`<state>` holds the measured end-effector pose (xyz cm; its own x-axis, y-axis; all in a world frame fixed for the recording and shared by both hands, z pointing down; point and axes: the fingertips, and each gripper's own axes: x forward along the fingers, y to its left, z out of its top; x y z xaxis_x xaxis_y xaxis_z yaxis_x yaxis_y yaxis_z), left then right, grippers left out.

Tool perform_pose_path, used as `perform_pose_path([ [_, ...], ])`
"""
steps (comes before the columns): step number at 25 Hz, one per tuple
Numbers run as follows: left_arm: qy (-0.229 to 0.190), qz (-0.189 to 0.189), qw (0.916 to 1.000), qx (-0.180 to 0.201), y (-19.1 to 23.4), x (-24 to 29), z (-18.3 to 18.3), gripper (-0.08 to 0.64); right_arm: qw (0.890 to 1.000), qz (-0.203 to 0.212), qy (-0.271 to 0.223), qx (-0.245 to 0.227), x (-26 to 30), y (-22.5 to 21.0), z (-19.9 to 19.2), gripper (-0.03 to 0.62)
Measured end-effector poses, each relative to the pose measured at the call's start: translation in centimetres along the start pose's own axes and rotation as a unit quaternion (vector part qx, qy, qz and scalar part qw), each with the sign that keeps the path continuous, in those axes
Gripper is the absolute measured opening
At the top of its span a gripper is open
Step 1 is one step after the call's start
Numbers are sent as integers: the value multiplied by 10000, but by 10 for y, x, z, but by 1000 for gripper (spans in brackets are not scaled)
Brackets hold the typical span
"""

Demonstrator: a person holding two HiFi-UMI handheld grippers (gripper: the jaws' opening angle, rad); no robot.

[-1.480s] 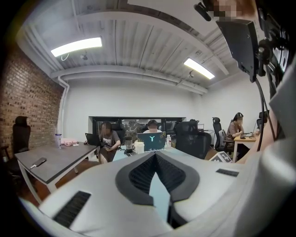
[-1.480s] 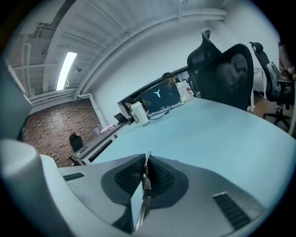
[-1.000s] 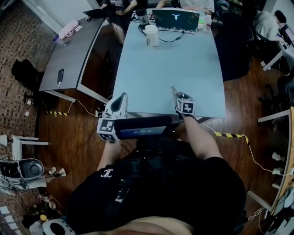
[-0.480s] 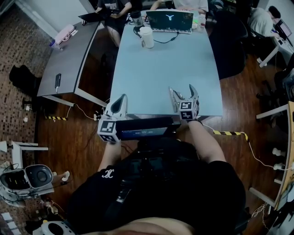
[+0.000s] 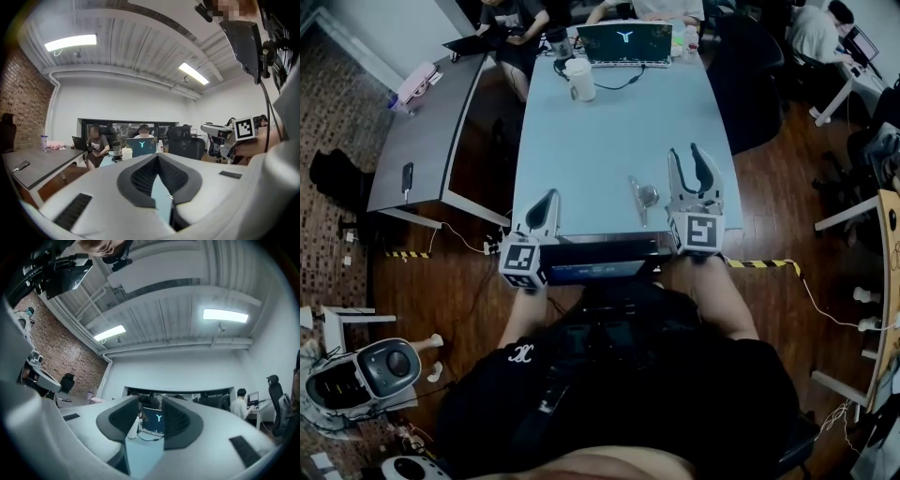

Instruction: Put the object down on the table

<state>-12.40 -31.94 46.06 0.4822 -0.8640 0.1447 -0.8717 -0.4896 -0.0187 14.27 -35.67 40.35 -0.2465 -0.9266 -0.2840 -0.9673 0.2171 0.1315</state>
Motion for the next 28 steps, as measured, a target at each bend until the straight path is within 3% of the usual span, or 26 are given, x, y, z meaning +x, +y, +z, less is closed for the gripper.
perform_pose_path([
  [7,-111,-66,9998,181,-21,9,5,-9,9998,-55,-32,-204,-39,-19,45,-20],
  [10,-194,-59,9996,202,-38,13,13,-9,9993,-223,-187,-225,-53,-41,49,-23],
  [18,-530,22,9982,277,-71,12,32,-9,9999,115,107,-43,-84,-51,45,-23],
  [28,-811,-167,9951,542,-102,-52,47,-9,9997,216,-28,-107,-154,-16,86,-21],
])
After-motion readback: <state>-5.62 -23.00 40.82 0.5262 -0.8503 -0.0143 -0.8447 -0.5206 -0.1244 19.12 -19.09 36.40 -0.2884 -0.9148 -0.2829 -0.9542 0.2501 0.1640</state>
